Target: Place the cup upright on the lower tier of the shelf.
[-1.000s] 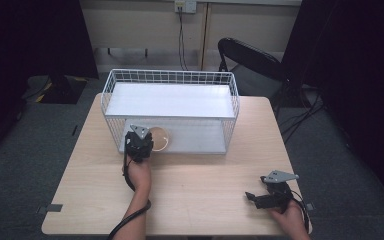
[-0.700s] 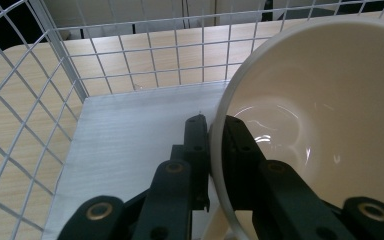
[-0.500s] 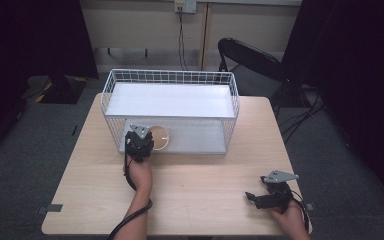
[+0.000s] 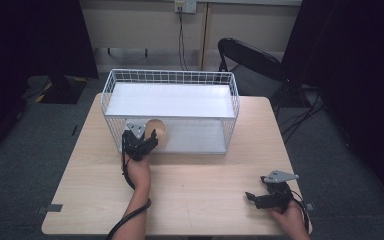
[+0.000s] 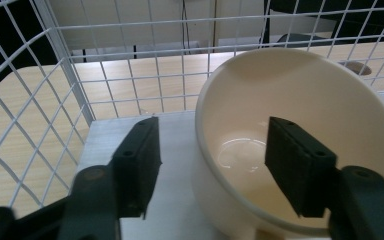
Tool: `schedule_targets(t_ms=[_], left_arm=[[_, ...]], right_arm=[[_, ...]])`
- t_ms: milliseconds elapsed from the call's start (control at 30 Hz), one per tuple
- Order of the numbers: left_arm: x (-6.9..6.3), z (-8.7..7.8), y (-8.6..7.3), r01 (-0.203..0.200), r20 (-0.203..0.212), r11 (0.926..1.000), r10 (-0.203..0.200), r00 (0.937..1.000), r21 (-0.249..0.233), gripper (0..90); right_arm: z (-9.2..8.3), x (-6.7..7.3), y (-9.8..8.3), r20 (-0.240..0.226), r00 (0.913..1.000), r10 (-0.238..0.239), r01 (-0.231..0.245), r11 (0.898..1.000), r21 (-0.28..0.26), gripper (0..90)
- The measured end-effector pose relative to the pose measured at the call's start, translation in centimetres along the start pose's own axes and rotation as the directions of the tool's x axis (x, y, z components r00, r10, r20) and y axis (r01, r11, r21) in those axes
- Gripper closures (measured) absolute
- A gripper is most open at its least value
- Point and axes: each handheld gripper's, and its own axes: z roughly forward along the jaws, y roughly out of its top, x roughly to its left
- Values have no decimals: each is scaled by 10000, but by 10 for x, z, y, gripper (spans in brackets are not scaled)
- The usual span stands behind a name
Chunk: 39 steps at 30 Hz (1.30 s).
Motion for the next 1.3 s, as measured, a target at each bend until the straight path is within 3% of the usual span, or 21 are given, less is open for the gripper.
schedule_targets(t_ms=[300, 533, 767, 867, 1133, 1300], left_arm=[[4, -1, 3, 132, 91, 9999, -131, 9999, -29, 331], [9, -4, 7, 373, 522, 9991, -384, 9979, 217, 322], [11, -9, 8, 410, 646, 9990, -422, 9970, 198, 320], [13, -10, 11, 619, 994, 9975, -650, 9929, 344, 320], [14, -18, 13, 511, 1209, 9976, -564, 9911, 465, 315], [16, -27, 12, 755, 1690, 9943, -874, 9817, 753, 311]], right_arm=[[0, 0, 0, 0, 10000, 3, -3, 10000, 2, 113], [0, 0, 0, -2, 10000, 4, -4, 10000, 2, 113], [0, 0, 0, -4, 10000, 7, -7, 10000, 4, 113], [0, 0, 0, 4, 10000, -1, 1, 10000, -1, 113], [0, 0, 0, 1, 10000, 8, -8, 10000, 5, 113], [0, 0, 0, 8, 10000, 13, -13, 10000, 3, 113]])
